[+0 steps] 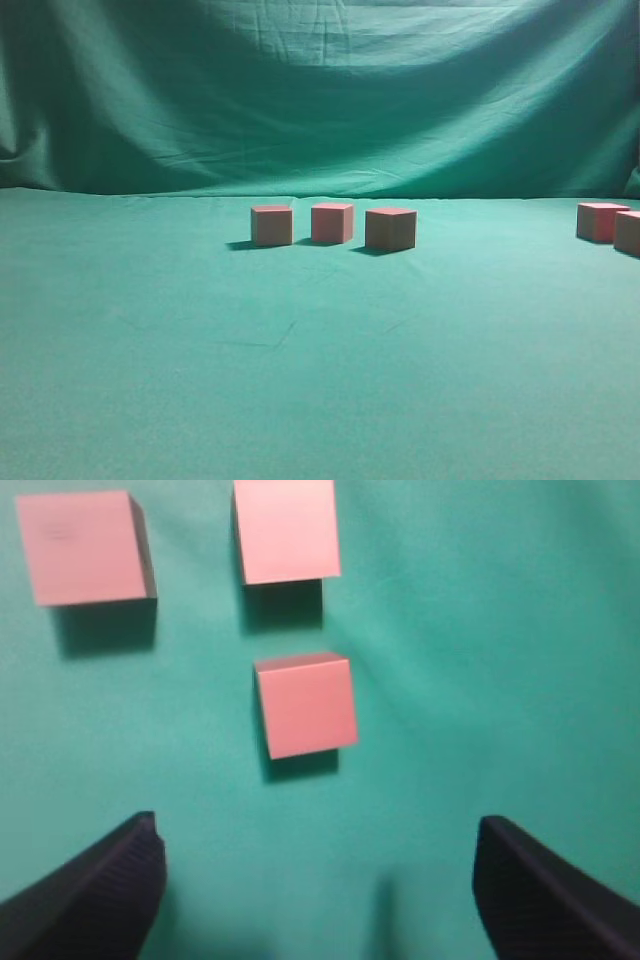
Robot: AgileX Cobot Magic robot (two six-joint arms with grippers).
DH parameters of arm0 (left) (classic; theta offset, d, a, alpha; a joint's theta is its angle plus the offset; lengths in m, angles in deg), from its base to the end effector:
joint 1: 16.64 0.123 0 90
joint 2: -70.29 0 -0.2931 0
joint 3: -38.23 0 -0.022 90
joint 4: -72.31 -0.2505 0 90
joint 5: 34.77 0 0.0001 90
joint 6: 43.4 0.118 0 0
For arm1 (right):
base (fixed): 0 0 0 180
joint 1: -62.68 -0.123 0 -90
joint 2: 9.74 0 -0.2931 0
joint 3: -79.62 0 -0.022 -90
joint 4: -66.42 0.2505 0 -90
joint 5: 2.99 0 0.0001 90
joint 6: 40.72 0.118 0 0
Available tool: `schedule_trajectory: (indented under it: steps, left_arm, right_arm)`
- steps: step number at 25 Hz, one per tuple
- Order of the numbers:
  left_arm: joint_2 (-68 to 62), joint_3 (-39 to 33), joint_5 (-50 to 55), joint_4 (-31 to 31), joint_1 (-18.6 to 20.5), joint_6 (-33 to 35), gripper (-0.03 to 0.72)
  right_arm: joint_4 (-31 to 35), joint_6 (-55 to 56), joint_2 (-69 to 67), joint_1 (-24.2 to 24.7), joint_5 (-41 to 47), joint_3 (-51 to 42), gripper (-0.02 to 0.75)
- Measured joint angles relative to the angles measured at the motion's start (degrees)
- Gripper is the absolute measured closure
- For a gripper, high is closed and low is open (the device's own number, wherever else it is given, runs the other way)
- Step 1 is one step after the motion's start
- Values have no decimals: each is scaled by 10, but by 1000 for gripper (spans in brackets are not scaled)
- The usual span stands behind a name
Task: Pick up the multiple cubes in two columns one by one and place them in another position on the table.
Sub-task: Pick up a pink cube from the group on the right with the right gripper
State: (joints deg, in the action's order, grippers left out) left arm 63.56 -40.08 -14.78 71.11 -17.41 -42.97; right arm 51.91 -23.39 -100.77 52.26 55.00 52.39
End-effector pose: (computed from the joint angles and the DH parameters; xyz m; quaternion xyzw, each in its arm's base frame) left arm 0.0705 -0.0001 0.1702 0.0139 0.7934 0.0070 0.6085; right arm 0.2459 0.0197 0.2019 -0.0035 0.9935 -0.0982 0.0577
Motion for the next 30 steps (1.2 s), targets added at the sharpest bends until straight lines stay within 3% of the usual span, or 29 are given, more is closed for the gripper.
schedule_trajectory:
  steps: [3,4,10,11,12,16,18,30]
  left_arm:
    - [0,0,0,0,0,0,688]
    - [0,0,0,0,0,0,688]
    - [0,0,0,0,0,0,688]
    - [0,0,0,0,0,0,688]
    - [0,0,0,0,0,0,688]
    - [0,0,0,0,0,0,688]
    - [0,0,0,0,0,0,688]
    - [0,0,0,0,0,0,688]
  right_arm:
    - [-2,0,-23,0,-17,0,164]
    - [-5,0,-30,0,-25,0,123]
    - [-10,-7,-47,28,-66,0,139]
    - [1,-18,-47,40,-69,0,139]
    - [23,-35,-47,55,-75,0,187]
    - [141,-153,-47,95,-93,0,186]
    - [156,-182,-47,99,-100,0,186]
    - [145,-195,-111,99,-110,0,186]
